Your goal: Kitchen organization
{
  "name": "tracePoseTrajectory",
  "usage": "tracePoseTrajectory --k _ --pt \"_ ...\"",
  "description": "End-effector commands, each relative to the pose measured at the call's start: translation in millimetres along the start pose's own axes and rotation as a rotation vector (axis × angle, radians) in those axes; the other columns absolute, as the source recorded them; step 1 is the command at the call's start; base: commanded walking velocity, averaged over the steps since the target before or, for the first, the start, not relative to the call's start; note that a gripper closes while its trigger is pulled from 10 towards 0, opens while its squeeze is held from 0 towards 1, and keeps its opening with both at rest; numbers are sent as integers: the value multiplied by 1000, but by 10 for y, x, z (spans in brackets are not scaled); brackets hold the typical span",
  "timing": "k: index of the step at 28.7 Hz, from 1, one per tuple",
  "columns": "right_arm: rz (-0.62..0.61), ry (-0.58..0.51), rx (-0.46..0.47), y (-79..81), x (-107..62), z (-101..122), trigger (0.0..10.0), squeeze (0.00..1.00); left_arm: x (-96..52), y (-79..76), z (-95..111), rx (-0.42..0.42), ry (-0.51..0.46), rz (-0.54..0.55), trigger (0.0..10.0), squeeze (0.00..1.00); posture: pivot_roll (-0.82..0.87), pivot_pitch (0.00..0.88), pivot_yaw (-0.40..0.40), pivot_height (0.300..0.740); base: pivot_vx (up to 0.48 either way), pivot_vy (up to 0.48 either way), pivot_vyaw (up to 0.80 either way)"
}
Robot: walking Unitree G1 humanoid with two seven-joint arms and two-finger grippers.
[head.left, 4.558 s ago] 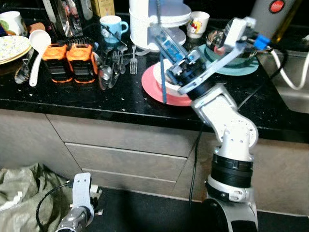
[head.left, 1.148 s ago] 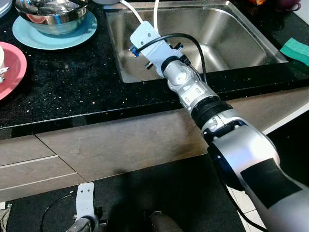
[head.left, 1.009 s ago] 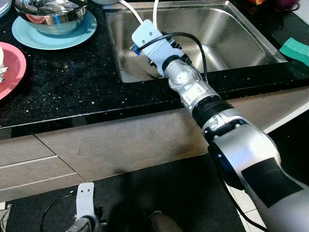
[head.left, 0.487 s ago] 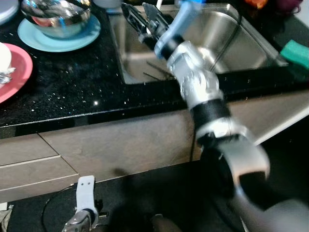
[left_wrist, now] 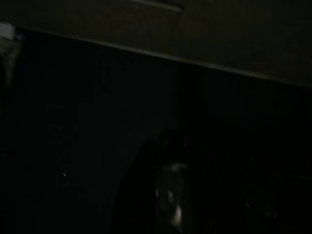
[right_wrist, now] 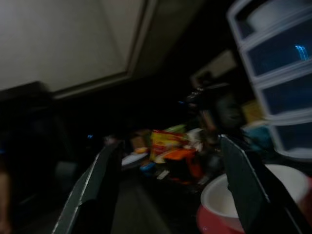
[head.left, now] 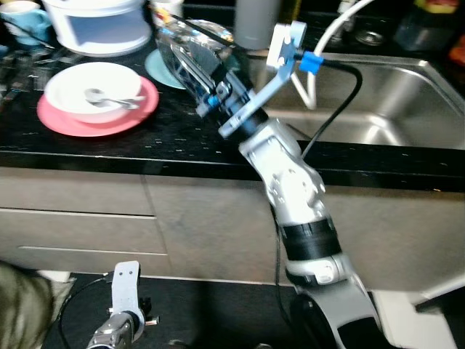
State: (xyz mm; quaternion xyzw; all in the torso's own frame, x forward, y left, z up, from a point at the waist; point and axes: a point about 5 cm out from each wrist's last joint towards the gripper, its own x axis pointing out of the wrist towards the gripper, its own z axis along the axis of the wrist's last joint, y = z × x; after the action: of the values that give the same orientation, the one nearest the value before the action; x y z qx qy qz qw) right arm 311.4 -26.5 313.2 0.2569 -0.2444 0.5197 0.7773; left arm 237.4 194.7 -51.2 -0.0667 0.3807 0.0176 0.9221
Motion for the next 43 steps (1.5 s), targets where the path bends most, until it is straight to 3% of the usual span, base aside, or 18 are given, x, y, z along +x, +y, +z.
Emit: tracePoseTrajectory --k 1,12,17,20,21,22,23,27,28,31,32,33,38,39,42,43 --pt "72 24 4 155 -40 -13 10000 0 -11 20 -65 10 37 4 10000 0 62 95 23 740 0 0 769" --pt "155 139 -9 286 -166 -161 10000 0 -7 18 -53 18 36 10 10000 0 59 86 22 740 0 0 769" --pt "303 290 -4 374 -396 -206 10000 0 -4 9 -35 36 23 10 10000 0 64 79 15 740 0 0 205" --pt "390 477 14 310 -794 -222 10000 0 -3 -7 -17 67 4 -6 10000 0 63 61 15 740 0 0 0" --pt "390 477 14 310 -794 -222 10000 0 -3 -7 -17 67 4 -6 10000 0 63 61 15 740 0 0 0" --pt "421 557 36 285 -991 -213 10000 0 -3 -19 -15 76 1 -23 10000 0 63 54 15 740 0 0 0" --pt "421 557 36 285 -991 -213 10000 0 -3 -19 -15 76 1 -23 10000 0 63 54 15 740 0 0 0" --pt "431 676 85 244 -1303 -189 10000 0 -4 -32 -10 97 -3 -52 10000 0 56 60 17 740 0 0 0" --pt "431 676 85 244 -1303 -189 10000 0 -4 -32 -10 97 -3 -52 10000 0 56 60 17 740 0 0 0" --pt "413 787 139 232 -1618 -190 10000 0 -6 -59 12 135 -23 -104 10000 0 51 73 15 740 0 0 0" --pt "413 787 139 232 -1618 -190 10000 0 -6 -59 12 135 -23 -104 10000 0 51 73 15 740 0 0 0" --pt "363 850 177 203 -1835 -199 10000 0 -8 -82 32 183 -36 -144 10000 0 46 78 14 740 0 0 0" --pt "150 959 287 75 -2403 -294 10000 0 -14 -115 55 281 -43 -209 10000 0 36 89 18 740 0 0 0" --pt "150 959 287 75 -2403 -294 10000 0 -14 -115 55 281 -43 -209 10000 0 36 89 18 740 0 0 0" --pt "-23 984 347 -48 -2760 -352 10000 0 -19 -147 53 313 -40 -263 10000 0 40 96 17 740 0 0 0" --pt "-23 984 347 -48 -2760 -352 10000 0 -19 -147 53 313 -40 -263 10000 0 40 96 17 740 0 0 0"
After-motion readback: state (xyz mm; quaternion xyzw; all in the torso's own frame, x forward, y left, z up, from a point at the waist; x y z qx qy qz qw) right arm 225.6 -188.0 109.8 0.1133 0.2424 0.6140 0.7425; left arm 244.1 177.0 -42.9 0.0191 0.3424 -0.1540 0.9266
